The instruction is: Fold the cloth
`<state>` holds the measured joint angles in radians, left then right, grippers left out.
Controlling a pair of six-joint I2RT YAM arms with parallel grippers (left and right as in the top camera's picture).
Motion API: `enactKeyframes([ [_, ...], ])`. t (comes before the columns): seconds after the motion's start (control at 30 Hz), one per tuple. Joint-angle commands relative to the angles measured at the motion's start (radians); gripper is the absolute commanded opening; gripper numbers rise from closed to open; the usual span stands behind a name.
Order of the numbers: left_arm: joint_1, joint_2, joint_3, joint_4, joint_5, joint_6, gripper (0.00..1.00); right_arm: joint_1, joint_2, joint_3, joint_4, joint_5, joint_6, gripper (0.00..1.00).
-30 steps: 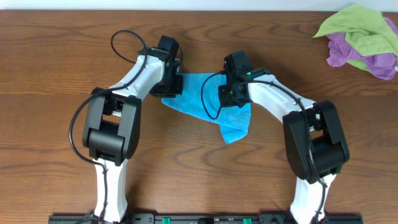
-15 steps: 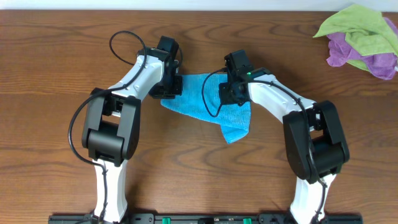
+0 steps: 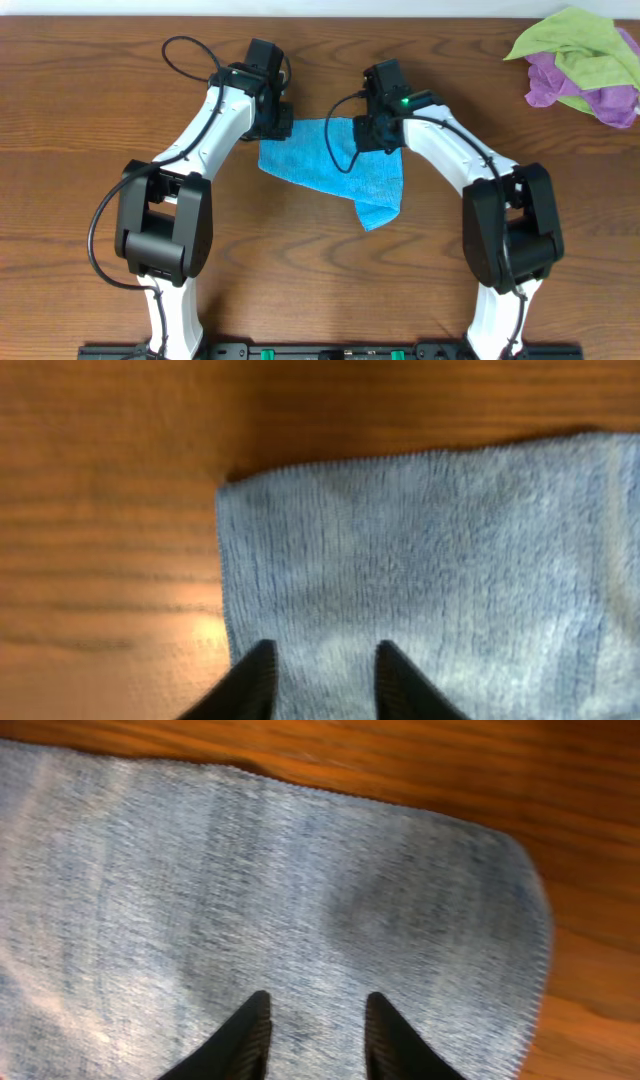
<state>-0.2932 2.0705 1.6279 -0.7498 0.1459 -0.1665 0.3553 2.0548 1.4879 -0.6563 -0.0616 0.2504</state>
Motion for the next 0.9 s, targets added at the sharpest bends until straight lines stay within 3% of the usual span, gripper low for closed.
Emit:
enactKeyframes([
  [0.0, 0.018, -0.009, -0.005, 0.026, -0.031, 0.025, 0.46, -0.038, 0.005, 0.016, -0.006, 0.013, -0.032, 0.36],
  [0.03, 0.021, -0.008, -0.005, 0.039, -0.031, 0.035, 0.53, -0.047, 0.005, 0.016, -0.006, 0.013, -0.044, 0.39],
  [0.2, 0.042, 0.0, -0.005, 0.097, -0.03, 0.06, 0.61, -0.087, 0.005, 0.017, 0.006, 0.013, -0.099, 0.46],
  [0.87, 0.082, 0.101, -0.006, 0.15, 0.121, 0.07, 0.61, -0.179, 0.007, 0.016, 0.07, -0.041, -0.249, 0.47],
])
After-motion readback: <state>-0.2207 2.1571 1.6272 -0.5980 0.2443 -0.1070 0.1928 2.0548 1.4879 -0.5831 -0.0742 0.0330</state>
